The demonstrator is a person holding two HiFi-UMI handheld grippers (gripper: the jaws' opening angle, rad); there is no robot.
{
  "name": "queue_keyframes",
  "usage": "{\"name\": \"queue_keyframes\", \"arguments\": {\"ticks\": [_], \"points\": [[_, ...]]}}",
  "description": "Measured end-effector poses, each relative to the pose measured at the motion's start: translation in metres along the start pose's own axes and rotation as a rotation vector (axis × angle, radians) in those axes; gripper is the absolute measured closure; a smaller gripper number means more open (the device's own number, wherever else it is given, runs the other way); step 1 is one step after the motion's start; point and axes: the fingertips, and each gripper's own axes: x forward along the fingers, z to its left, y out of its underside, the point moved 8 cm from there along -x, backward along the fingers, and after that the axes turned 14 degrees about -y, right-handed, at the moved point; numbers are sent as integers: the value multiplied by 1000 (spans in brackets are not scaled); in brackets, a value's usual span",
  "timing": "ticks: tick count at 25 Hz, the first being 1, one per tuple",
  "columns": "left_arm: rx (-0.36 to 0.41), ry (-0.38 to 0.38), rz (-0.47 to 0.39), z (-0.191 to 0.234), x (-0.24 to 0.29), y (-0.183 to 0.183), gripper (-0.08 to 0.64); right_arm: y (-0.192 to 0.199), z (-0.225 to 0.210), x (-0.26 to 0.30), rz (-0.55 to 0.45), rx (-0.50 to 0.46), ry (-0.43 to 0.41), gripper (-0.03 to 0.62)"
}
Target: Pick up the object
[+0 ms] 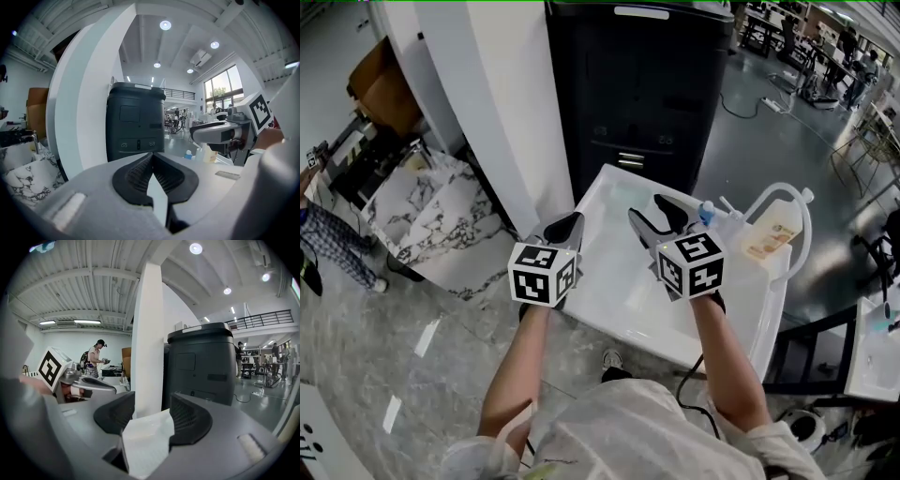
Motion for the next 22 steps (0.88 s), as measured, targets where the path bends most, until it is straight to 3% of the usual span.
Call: {"name": "queue_keyframes", "arguments": {"ticks": [12, 22], "points": [[23, -3, 42, 7, 78, -13, 554, 5, -69, 42, 21, 31, -17, 364], [62, 7, 67, 1, 117, -17, 554, 16, -100, 56, 17, 55, -20, 359]]}}
